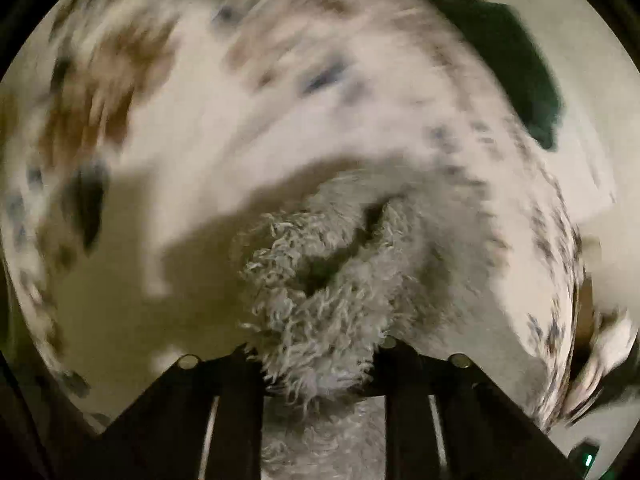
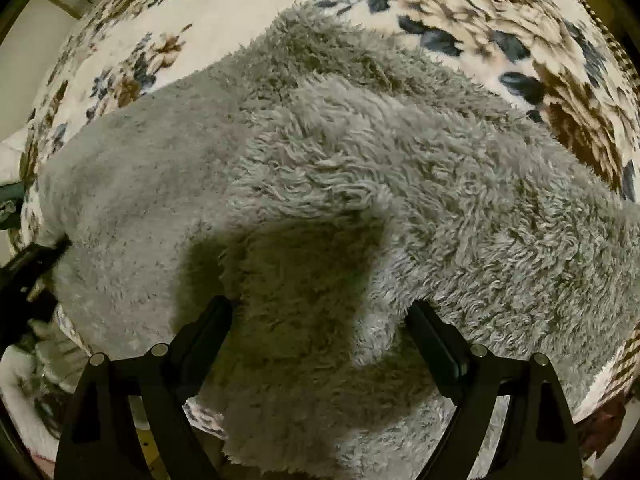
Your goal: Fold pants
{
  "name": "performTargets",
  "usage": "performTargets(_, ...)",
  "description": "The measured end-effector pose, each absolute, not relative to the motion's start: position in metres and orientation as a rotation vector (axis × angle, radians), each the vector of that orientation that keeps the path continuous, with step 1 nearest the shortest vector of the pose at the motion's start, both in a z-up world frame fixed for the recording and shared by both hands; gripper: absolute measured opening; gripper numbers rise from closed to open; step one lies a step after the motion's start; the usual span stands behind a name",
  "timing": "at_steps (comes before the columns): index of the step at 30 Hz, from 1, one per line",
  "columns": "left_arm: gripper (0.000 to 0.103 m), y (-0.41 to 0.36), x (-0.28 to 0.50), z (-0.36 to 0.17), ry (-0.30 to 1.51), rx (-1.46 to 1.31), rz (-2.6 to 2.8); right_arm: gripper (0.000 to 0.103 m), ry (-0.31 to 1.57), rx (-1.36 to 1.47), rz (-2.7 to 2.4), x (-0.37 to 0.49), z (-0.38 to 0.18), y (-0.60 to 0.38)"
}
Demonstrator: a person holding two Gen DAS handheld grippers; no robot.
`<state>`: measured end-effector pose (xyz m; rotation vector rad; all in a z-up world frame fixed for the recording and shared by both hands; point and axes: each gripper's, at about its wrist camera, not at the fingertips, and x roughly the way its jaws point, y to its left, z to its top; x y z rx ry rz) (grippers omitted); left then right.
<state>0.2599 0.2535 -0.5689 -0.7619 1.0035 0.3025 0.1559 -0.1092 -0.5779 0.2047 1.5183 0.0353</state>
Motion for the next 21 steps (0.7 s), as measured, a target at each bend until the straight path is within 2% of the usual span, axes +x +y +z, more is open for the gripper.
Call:
performTargets(5,0.013,0.189,0.257,-0.464,0.909,-0.614,0.112,0.091,1.481,0.289,0.043,0.131,-0.543,-0.148)
performTargets(10,0.013,0.055,0.263,-0.398,0.913,-0.353,-0.192,0.091,1.438,0.401,-0.060,0.085,-0.508,-0.226)
performTargets(15,0.013,-0.077,0.260,-0.412,1.010,-0.206,-0.424,0.091,1.418,0.524,-0.253,0.022,-0.495,-0.318)
performTargets(18,0.013,-0.144,0.249,-0.452,1.121,-0.104,-0.525,0.091,1.411,0.602,-0.349,-0.013,-0.501,-0.370)
performTargets(21,0.018,-0.175,0.243,-0.491,1.275,-0.068,-0.544,0.091,1.405,0.691,-0.399,-0.031,-0.514,-0.408)
